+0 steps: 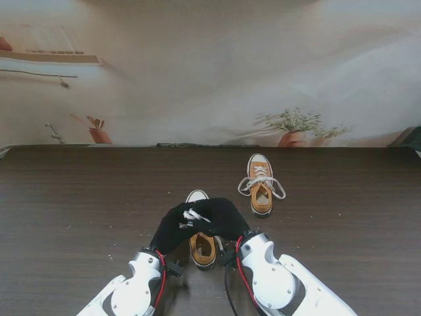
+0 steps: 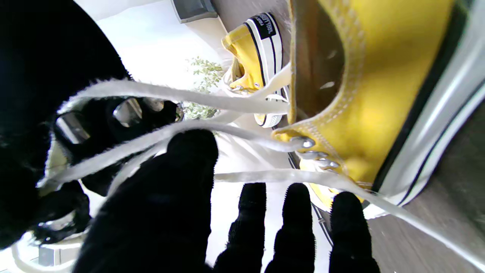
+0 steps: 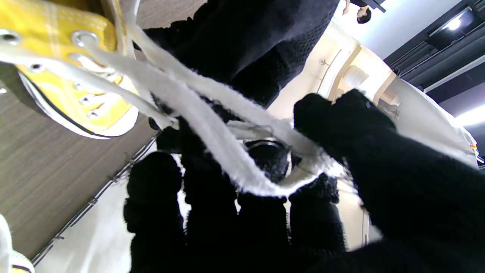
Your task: Tie the shoelaces into a bow on the shoes
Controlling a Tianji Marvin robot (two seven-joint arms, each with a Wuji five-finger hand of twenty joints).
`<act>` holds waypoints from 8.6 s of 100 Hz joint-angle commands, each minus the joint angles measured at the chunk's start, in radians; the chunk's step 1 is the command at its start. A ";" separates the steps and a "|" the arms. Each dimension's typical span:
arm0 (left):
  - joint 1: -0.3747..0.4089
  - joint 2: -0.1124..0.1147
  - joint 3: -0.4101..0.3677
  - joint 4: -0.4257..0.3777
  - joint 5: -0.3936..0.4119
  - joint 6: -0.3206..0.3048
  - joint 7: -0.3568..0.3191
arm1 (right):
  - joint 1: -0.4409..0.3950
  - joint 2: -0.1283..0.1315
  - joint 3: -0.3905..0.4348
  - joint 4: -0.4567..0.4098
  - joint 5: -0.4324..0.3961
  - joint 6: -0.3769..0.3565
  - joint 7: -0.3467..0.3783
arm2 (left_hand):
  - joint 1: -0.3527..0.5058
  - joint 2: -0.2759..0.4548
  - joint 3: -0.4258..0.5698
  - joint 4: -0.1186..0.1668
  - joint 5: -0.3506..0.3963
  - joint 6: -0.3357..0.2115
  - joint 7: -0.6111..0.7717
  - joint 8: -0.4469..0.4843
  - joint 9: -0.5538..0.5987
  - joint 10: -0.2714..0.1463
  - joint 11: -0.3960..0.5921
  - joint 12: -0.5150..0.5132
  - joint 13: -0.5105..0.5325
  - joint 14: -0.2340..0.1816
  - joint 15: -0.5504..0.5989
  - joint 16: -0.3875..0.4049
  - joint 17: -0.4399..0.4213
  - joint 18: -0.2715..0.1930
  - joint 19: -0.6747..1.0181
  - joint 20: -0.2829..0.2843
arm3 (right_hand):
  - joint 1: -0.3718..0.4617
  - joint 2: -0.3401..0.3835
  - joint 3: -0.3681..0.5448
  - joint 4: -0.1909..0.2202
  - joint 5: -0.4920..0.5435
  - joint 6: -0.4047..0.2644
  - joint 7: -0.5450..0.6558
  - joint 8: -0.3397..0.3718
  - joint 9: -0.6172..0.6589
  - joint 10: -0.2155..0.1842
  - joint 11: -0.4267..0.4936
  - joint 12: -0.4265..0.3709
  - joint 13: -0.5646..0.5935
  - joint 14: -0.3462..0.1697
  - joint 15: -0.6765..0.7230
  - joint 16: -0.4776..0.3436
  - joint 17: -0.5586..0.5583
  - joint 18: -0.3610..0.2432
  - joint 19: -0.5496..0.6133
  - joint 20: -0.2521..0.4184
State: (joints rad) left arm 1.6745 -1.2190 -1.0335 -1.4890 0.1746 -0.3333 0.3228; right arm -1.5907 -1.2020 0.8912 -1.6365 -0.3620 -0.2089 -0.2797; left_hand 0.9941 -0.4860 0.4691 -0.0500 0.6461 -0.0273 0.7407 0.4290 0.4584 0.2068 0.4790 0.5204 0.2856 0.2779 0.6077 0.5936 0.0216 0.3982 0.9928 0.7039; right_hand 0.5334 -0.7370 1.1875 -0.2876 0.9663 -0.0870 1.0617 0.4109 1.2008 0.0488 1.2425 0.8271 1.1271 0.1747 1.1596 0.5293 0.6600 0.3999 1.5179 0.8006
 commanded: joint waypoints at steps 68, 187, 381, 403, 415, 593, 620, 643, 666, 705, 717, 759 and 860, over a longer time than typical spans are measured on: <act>-0.009 -0.029 0.058 0.018 0.004 0.084 0.050 | -0.004 0.005 -0.006 -0.016 -0.014 -0.014 0.011 | -0.102 -0.095 0.116 -0.055 -0.102 0.068 0.168 0.145 0.023 -0.017 0.055 0.030 0.061 0.005 0.063 0.020 0.041 -0.017 0.088 -0.044 | 0.023 0.015 0.016 -0.016 0.010 -0.032 0.022 0.018 0.015 -0.007 0.032 0.020 0.009 -0.007 0.012 -0.004 -0.009 0.006 0.000 -0.008; 0.290 0.028 -0.318 -0.275 0.104 -0.010 -0.016 | 0.044 -0.007 -0.024 0.012 -0.030 0.038 -0.018 | 0.251 0.275 -0.374 0.026 0.064 0.128 0.106 0.104 0.031 0.012 -0.003 -0.006 0.000 0.037 -0.024 -0.003 -0.034 -0.023 -0.003 -0.050 | 0.019 0.036 -0.001 -0.016 -0.012 -0.049 -0.001 -0.037 0.035 -0.012 0.014 0.011 0.024 0.000 0.007 -0.006 0.002 0.013 0.001 -0.012; 0.500 0.055 -0.327 -0.382 -0.089 -0.124 -0.170 | 0.034 -0.014 -0.016 0.001 -0.039 0.071 -0.048 | 0.262 0.313 -0.441 0.041 0.047 0.103 0.089 0.136 0.093 0.028 -0.024 -0.006 0.056 0.057 -0.039 0.002 -0.025 -0.006 -0.040 -0.024 | 0.062 0.056 -0.015 -0.009 -0.047 -0.031 0.005 -0.066 0.024 -0.009 -0.020 -0.015 0.030 0.011 -0.012 -0.011 0.007 0.023 -0.003 -0.016; 0.464 0.075 -0.263 -0.364 -0.080 -0.029 -0.241 | 0.028 -0.012 -0.007 -0.007 -0.041 0.065 -0.049 | 0.270 0.313 -0.439 0.043 0.049 0.124 0.086 0.140 0.092 0.030 -0.023 -0.003 0.054 0.058 -0.041 0.004 -0.022 -0.006 -0.039 -0.022 | 0.062 0.054 -0.013 -0.008 -0.045 -0.029 0.011 -0.070 0.025 -0.006 -0.019 -0.018 0.031 0.011 -0.013 -0.010 0.007 0.023 -0.004 -0.016; 0.435 0.081 -0.228 -0.350 -0.055 0.018 -0.261 | 0.021 -0.011 0.001 -0.016 -0.041 0.062 -0.050 | 0.277 0.306 -0.437 0.044 0.058 0.137 0.089 0.143 0.096 0.032 -0.020 -0.001 0.058 0.059 -0.038 0.007 -0.013 -0.004 -0.035 -0.019 | 0.062 0.053 -0.012 -0.009 -0.045 -0.028 0.013 -0.072 0.025 -0.006 -0.018 -0.018 0.032 0.012 -0.013 -0.010 0.007 0.025 -0.004 -0.016; 0.472 0.038 -0.335 -0.303 0.180 -0.115 -0.001 | -0.009 -0.015 0.007 -0.037 0.027 0.005 -0.042 | -0.105 0.326 -0.407 0.043 -0.055 0.120 -0.433 -0.094 -0.058 0.037 -0.161 -0.052 -0.044 0.040 -0.183 -0.012 -0.061 -0.031 -0.294 0.055 | 0.061 0.056 -0.025 -0.006 -0.037 -0.072 0.012 -0.057 0.009 -0.007 -0.049 -0.042 0.007 0.009 -0.044 -0.013 -0.021 0.012 -0.027 -0.018; 0.403 0.029 -0.297 -0.296 0.193 -0.074 0.038 | -0.015 -0.010 0.011 -0.049 -0.006 0.000 -0.045 | 0.004 0.330 -0.396 0.025 -0.027 0.088 -0.377 -0.074 -0.027 0.035 -0.120 -0.042 -0.020 0.044 -0.140 -0.005 -0.052 -0.020 -0.244 0.044 | 0.062 0.045 -0.021 -0.006 -0.034 -0.071 0.010 -0.058 0.012 -0.008 -0.049 -0.044 0.012 0.008 -0.048 -0.014 -0.021 0.012 -0.027 -0.018; 0.322 0.020 -0.228 -0.255 0.242 -0.036 0.106 | -0.031 -0.001 0.022 -0.065 -0.048 -0.006 -0.047 | 0.060 0.317 -0.399 0.023 -0.023 0.071 -0.365 -0.074 -0.017 0.032 -0.106 -0.041 -0.009 0.046 -0.121 -0.004 -0.044 -0.015 -0.216 0.039 | 0.055 0.028 -0.011 -0.006 -0.023 -0.071 0.004 -0.070 0.016 -0.008 -0.051 -0.046 0.016 0.009 -0.052 -0.015 -0.018 0.016 -0.031 -0.019; 0.275 0.021 -0.187 -0.220 0.277 -0.013 0.118 | -0.041 0.004 0.028 -0.072 -0.069 -0.013 -0.045 | 0.106 0.207 -0.398 0.037 0.004 0.012 -0.098 0.082 -0.012 0.020 -0.070 -0.031 -0.010 0.036 -0.098 -0.012 -0.043 -0.018 -0.165 0.012 | 0.053 0.025 -0.006 -0.007 -0.021 -0.069 0.004 -0.074 0.016 -0.006 -0.054 -0.048 0.018 0.007 -0.055 -0.016 -0.018 0.016 -0.031 -0.020; 0.348 0.031 -0.204 -0.246 0.292 -0.121 0.093 | -0.048 0.008 0.034 -0.078 -0.072 -0.009 -0.035 | -0.022 0.171 -0.343 0.046 0.051 -0.031 0.251 0.238 0.020 0.024 -0.084 -0.035 -0.012 0.039 -0.109 -0.023 -0.044 -0.010 -0.157 -0.017 | 0.055 0.026 -0.006 -0.008 -0.020 -0.070 0.005 -0.073 0.017 -0.007 -0.058 -0.050 0.019 0.008 -0.057 -0.015 -0.018 0.016 -0.031 -0.020; 0.345 0.037 -0.196 -0.246 0.298 -0.120 0.074 | -0.048 0.006 0.028 -0.080 -0.072 -0.008 -0.038 | -0.001 0.174 -0.333 0.036 0.105 -0.053 0.079 0.066 0.024 0.016 -0.102 -0.043 -0.010 0.035 -0.121 -0.030 -0.043 -0.013 -0.160 -0.020 | 0.055 0.026 -0.006 -0.008 -0.020 -0.071 0.005 -0.073 0.018 -0.007 -0.058 -0.050 0.019 0.008 -0.057 -0.015 -0.018 0.016 -0.031 -0.020; 0.292 0.032 -0.149 -0.206 0.292 -0.075 0.088 | -0.041 0.008 0.022 -0.074 -0.076 -0.019 -0.034 | 0.015 0.214 -0.379 0.030 0.064 -0.036 -0.228 -0.119 0.005 0.009 -0.108 -0.047 -0.009 0.031 -0.116 -0.020 -0.040 -0.018 -0.156 -0.018 | 0.055 0.029 -0.007 -0.008 -0.019 -0.071 0.006 -0.071 0.018 -0.008 -0.058 -0.049 0.018 0.007 -0.058 -0.015 -0.018 0.016 -0.031 -0.020; 0.253 0.027 -0.124 -0.175 0.292 -0.025 0.105 | -0.027 0.004 0.012 -0.041 -0.067 -0.041 -0.037 | -0.123 0.158 -0.116 0.005 -0.142 -0.027 -0.356 -0.130 -0.074 -0.010 -0.082 -0.027 -0.042 0.008 -0.102 -0.009 -0.060 -0.044 -0.154 -0.008 | 0.057 0.028 -0.005 -0.008 -0.018 -0.069 0.005 -0.069 0.019 -0.007 -0.057 -0.048 0.022 0.008 -0.059 -0.014 -0.018 0.016 -0.031 -0.020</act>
State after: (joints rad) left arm 1.9401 -1.1933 -1.1626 -1.6659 0.4639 -0.3650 0.4480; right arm -1.6177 -1.1984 0.9048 -1.6774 -0.4295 -0.2444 -0.3273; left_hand 0.8942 -0.2894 0.3256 -0.0296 0.4945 0.0386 0.3988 0.3226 0.3974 0.2308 0.3844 0.4808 0.2607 0.3155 0.4933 0.5779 -0.0263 0.3794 0.8228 0.6924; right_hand 0.5450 -0.7041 1.1836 -0.2888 0.9371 -0.0863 1.0534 0.3605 1.2192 0.0491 1.1884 0.7775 1.1391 0.1861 1.1005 0.5270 0.6493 0.4127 1.4927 0.7877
